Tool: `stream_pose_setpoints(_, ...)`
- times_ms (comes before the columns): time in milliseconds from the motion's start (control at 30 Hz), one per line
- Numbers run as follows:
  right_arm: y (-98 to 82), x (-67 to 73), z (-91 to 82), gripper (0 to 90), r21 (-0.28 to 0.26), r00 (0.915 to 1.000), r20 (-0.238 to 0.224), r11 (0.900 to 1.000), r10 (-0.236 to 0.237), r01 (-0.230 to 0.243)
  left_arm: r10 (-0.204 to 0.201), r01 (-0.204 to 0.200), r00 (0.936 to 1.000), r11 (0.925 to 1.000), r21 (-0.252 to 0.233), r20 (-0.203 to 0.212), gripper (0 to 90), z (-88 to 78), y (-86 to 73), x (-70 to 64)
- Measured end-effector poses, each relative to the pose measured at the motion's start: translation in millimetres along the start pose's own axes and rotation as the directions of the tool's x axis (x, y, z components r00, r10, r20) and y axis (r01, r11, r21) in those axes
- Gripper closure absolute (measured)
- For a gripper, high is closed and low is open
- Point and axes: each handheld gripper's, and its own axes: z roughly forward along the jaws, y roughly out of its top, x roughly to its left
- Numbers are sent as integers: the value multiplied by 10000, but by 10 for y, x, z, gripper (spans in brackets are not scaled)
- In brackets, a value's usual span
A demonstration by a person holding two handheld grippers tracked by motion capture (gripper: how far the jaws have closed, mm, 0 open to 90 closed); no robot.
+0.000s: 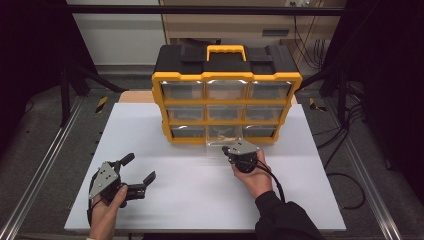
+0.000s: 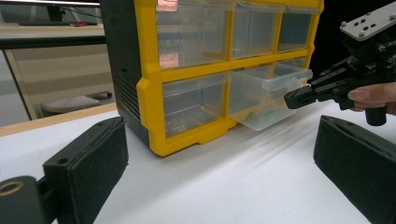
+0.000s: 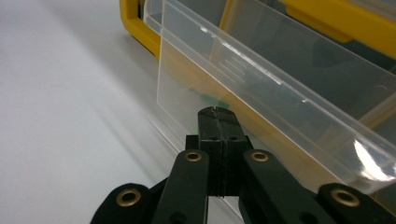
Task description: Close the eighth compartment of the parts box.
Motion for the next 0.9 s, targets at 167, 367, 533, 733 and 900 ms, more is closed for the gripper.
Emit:
stream_pose_setpoints(167, 35, -19, 42, 900, 63, 9999, 23, 9999, -143, 143, -17, 17, 9999, 10000, 2, -107, 25, -14, -5, 20)
stream_pose_setpoints(367, 41, -65, 110, 900, 155, 9999, 121, 9999, 44, -46, -15, 16, 9999, 10000, 51, -106, 25, -17, -11, 35)
stream_pose_setpoints(533, 56, -85, 149, 900, 231, 9997, 239, 9997, -7, 1, -10, 11, 10000, 10000, 79, -83, 25, -17, -19, 41)
stream_pose_setpoints(733, 99, -105, 189, 900, 253, 9995, 298, 9996, 75, -83, 60, -60, 10000, 9999, 86, -41, 25, -16, -12, 34)
stream_pose_setpoints(900, 96, -118, 222, 900, 275, 9991, 355, 9994, 216, -226, -8, 8, 10000, 10000, 34, -51, 24, -13, -16, 38)
